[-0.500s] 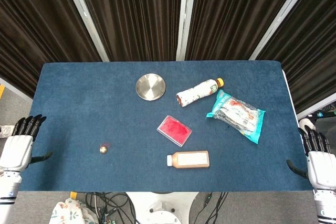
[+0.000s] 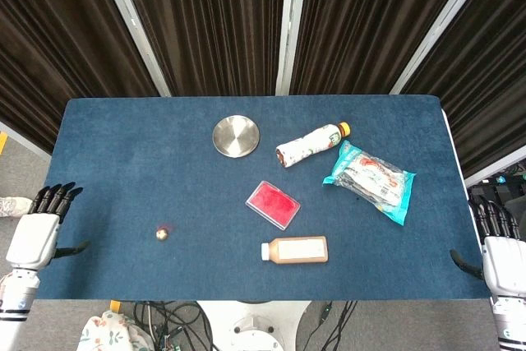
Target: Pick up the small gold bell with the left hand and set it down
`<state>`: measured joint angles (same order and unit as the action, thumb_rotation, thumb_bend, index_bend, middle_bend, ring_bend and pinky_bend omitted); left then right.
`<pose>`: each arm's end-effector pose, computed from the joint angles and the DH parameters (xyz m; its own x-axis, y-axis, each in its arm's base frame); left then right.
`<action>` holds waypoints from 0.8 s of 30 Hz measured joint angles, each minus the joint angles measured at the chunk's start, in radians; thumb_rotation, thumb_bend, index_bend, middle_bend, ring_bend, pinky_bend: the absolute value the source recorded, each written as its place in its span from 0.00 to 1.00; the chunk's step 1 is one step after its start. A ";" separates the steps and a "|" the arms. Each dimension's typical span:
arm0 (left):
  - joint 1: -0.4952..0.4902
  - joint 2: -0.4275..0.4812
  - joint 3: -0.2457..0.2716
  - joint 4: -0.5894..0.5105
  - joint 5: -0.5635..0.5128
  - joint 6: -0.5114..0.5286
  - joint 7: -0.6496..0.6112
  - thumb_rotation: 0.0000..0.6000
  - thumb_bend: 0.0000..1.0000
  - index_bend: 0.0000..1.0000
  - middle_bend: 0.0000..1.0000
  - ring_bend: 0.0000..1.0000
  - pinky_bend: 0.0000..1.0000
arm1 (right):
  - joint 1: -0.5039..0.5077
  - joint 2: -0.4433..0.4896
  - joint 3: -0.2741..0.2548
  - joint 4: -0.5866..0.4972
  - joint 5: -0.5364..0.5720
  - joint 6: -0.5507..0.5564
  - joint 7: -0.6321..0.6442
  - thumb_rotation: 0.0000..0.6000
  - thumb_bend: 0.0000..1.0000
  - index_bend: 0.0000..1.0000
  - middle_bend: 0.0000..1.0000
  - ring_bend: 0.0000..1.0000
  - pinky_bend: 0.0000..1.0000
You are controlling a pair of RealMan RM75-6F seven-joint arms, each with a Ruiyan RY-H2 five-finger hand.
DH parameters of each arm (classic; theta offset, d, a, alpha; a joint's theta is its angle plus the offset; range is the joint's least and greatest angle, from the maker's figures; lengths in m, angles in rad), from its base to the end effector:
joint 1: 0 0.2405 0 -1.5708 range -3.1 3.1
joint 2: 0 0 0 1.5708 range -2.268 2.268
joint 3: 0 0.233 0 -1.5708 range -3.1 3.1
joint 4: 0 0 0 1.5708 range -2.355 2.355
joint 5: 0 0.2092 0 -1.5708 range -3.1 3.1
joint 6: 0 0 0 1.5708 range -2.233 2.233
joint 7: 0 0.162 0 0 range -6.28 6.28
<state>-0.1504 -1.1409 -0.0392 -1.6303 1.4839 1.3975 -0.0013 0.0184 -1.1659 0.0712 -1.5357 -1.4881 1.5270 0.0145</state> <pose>-0.2792 0.2124 0.1274 0.3599 0.0800 0.9295 0.9327 -0.0558 -0.3564 -0.3104 -0.1820 0.1533 0.4087 0.0363 0.9119 -0.9114 0.0677 0.4058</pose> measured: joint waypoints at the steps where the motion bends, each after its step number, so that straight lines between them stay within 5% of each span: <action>1: -0.003 0.000 0.007 -0.002 0.008 -0.011 -0.012 1.00 0.00 0.13 0.07 0.00 0.05 | 0.000 0.001 0.001 0.000 0.000 0.000 0.001 1.00 0.10 0.00 0.00 0.00 0.00; 12: -0.063 -0.055 0.037 0.029 0.049 -0.116 -0.048 1.00 0.00 0.17 0.09 0.01 0.08 | 0.003 0.018 0.005 -0.002 0.001 0.001 0.006 1.00 0.10 0.00 0.00 0.00 0.00; 24: -0.155 -0.106 0.031 0.031 -0.037 -0.306 -0.045 1.00 0.00 0.23 0.15 0.02 0.10 | 0.012 0.019 0.006 -0.008 -0.002 -0.010 0.005 1.00 0.10 0.00 0.00 0.00 0.00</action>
<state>-0.3058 -1.2465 -0.0080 -1.5992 1.4467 1.0916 -0.0466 0.0302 -1.1472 0.0768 -1.5433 -1.4904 1.5169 0.0193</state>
